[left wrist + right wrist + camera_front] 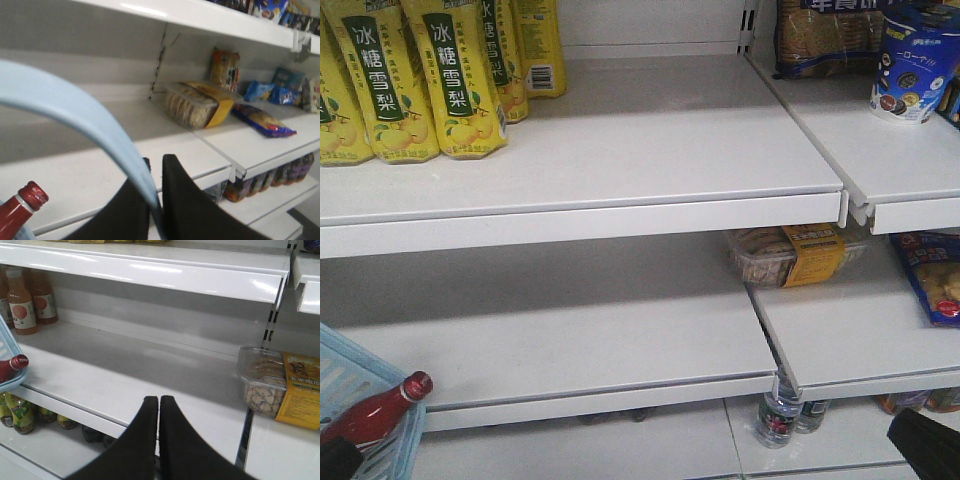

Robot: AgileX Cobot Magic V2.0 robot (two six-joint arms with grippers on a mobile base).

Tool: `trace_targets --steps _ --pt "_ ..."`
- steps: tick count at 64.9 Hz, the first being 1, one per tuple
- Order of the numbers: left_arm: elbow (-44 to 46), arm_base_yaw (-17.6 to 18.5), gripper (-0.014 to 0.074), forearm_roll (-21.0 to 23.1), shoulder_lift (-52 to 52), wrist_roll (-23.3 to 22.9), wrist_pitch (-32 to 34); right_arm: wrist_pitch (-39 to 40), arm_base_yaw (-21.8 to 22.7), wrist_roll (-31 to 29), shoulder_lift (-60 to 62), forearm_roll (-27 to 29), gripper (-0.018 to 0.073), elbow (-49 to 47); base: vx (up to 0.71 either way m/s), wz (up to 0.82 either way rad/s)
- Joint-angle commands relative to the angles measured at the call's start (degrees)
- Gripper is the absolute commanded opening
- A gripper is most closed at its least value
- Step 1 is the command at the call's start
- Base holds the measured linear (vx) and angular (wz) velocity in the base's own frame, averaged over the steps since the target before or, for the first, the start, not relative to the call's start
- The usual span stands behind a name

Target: Place coke in basket with both arms

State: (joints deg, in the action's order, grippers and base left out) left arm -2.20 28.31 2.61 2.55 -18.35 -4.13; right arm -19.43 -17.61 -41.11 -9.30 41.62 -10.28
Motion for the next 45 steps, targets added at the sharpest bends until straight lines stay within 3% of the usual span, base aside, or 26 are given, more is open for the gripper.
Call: trace_targets --steps 1,25,30,45 --pt "0.0 -2.4 -0.0005 -1.6 -1.1 3.1 11.0 3.2 0.4 -0.2 -0.5 0.7 -0.0005 -1.6 0.0 0.0" --pt "-0.2 -13.3 -0.0005 -0.7 -3.8 3.9 11.5 3.2 0.4 -0.2 -0.5 0.7 -0.0005 -1.6 0.0 0.0" --pt "-0.2 -15.2 -0.0005 0.6 -4.1 6.5 11.5 3.2 0.4 -0.2 -0.5 0.7 -0.0005 -1.6 0.0 0.0" --pt "-0.2 -19.0 -0.0005 9.1 -4.1 19.9 11.5 3.2 0.4 -0.2 -0.5 0.7 -0.0005 -1.6 0.0 0.0"
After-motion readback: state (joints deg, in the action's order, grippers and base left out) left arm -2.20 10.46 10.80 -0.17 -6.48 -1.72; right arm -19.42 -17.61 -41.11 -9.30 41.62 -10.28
